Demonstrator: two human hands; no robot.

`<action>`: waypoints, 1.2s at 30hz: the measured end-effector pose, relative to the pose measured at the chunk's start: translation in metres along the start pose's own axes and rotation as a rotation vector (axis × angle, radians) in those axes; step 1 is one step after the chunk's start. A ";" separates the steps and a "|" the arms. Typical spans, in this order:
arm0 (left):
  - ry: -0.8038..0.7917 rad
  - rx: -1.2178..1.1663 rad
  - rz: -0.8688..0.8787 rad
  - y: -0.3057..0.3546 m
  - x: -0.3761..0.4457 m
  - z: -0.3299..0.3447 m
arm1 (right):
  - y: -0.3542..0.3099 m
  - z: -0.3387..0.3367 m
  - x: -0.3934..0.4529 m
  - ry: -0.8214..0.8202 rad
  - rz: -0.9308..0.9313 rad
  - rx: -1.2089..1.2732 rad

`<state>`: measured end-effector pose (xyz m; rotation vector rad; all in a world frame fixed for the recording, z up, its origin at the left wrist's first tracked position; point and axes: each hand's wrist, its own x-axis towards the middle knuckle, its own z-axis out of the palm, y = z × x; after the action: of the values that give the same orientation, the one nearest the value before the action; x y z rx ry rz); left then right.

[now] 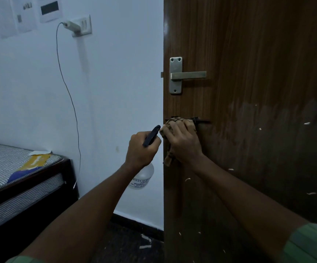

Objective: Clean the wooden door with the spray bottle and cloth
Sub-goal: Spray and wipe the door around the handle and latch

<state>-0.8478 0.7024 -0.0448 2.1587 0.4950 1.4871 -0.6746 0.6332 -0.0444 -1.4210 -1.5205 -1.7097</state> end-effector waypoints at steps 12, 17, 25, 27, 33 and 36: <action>-0.048 0.013 0.020 0.008 -0.005 0.013 | -0.004 0.007 -0.075 -0.253 -0.452 -0.113; -0.055 0.020 0.033 0.020 -0.001 0.017 | 0.020 -0.009 -0.047 -0.126 -0.179 -0.006; -0.073 -0.004 0.009 0.025 -0.001 0.022 | 0.031 -0.014 -0.101 -0.315 -0.423 0.091; -0.082 -0.010 0.005 0.025 0.001 0.023 | 0.040 -0.018 -0.088 -0.209 -0.282 0.091; -0.113 -0.065 0.002 0.035 0.002 0.030 | 0.062 -0.032 -0.068 -0.139 -0.008 0.096; -0.118 -0.058 0.008 0.037 0.007 0.038 | 0.065 -0.037 -0.079 -0.148 0.087 0.077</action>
<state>-0.8089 0.6694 -0.0299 2.1896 0.3971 1.3524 -0.6050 0.5574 -0.0799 -1.5795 -1.5586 -1.5084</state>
